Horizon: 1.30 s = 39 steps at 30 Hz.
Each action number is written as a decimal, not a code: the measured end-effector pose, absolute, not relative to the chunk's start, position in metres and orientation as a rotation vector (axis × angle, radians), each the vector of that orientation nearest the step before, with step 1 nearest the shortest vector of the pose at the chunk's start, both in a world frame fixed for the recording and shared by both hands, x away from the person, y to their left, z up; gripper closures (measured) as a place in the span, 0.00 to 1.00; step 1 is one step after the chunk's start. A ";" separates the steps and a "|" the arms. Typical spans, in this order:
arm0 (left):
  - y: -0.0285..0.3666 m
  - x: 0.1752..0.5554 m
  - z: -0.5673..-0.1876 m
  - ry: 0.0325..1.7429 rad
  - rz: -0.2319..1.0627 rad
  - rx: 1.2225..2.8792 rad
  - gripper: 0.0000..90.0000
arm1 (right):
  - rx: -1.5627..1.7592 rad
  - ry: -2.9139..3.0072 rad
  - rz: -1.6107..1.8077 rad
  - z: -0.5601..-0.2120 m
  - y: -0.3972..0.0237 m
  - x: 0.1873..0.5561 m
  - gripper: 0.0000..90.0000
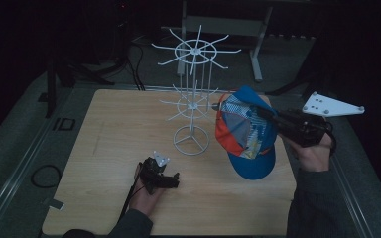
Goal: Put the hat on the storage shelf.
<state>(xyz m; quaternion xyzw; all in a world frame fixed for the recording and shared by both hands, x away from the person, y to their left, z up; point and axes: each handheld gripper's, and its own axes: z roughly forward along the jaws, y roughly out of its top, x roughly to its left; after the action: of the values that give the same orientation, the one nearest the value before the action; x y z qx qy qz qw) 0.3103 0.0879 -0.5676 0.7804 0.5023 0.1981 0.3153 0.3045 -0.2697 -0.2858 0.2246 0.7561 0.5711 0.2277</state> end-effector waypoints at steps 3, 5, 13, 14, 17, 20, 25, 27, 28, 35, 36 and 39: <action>0.088 0.310 -0.568 1.322 0.522 2.059 0.02 | 0.613 2.088 1.574 -0.284 -0.269 0.304 0.99; 0.088 0.310 -0.568 1.321 0.522 2.059 0.02 | 0.607 2.084 1.575 -0.283 -0.268 0.304 0.99; 0.088 0.310 -0.567 1.321 0.522 2.061 0.02 | 0.586 2.076 1.595 -0.277 -0.265 0.303 0.99; 0.088 0.310 -0.567 1.321 0.522 2.060 0.02 | 0.581 2.077 1.594 -0.277 -0.265 0.303 0.99; 0.088 0.310 -0.567 1.321 0.522 2.061 0.02 | 0.575 2.075 1.599 -0.277 -0.264 0.303 0.99; 0.088 0.310 -0.567 1.321 0.521 2.061 0.02 | 0.571 2.073 1.605 -0.276 -0.263 0.304 0.99; 0.088 0.310 -0.567 1.321 0.522 2.061 0.02 | 0.558 2.059 1.634 -0.274 -0.263 0.303 0.99; 0.088 0.310 -0.567 1.322 0.522 2.060 0.02 | 0.553 2.049 1.650 -0.273 -0.264 0.301 0.99; 0.088 0.310 -0.567 1.321 0.522 2.061 0.02 | 0.553 2.046 1.653 -0.273 -0.264 0.301 0.99; 0.088 0.310 -0.567 1.322 0.521 2.060 0.02 | 0.554 2.026 1.679 -0.270 -0.268 0.301 0.99; 0.088 0.310 -0.567 1.321 0.522 2.060 0.02 | 0.556 2.021 1.686 -0.270 -0.268 0.300 0.99; 0.088 0.310 -0.567 1.322 0.522 2.060 0.02 | 0.558 2.008 1.695 -0.269 -0.269 0.300 0.99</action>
<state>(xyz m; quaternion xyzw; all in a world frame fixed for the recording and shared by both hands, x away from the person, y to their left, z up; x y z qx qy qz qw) 0.3103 0.0881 -0.5675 0.7816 0.5014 0.1980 0.3140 0.3003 -0.2692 -0.2685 0.2022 0.7282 0.6148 0.2256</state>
